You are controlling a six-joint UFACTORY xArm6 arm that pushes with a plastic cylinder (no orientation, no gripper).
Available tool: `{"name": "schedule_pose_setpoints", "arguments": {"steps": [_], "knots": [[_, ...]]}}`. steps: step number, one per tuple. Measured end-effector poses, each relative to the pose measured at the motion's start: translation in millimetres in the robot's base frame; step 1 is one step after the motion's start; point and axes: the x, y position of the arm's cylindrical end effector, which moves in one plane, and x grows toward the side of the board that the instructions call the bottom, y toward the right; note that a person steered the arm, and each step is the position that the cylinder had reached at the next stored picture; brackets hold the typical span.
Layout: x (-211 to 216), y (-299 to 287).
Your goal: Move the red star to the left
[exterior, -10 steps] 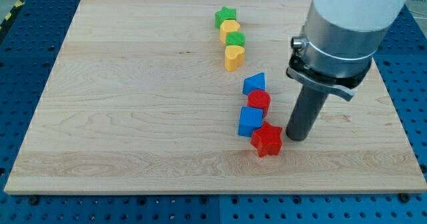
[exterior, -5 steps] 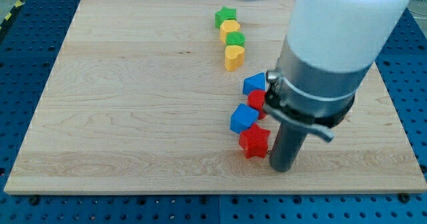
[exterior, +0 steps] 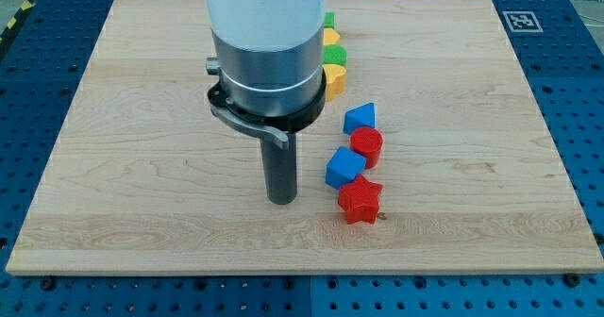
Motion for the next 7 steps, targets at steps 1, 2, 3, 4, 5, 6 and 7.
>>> {"name": "schedule_pose_setpoints", "arguments": {"steps": [1,2,3,4,5,6,7], "knots": [[0.0,12.6],[0.0,18.7],[-0.8,0.1],[-21.5,-14.6],[-25.3,-7.9],[-25.3,10.1],[-23.0,23.9]]}}
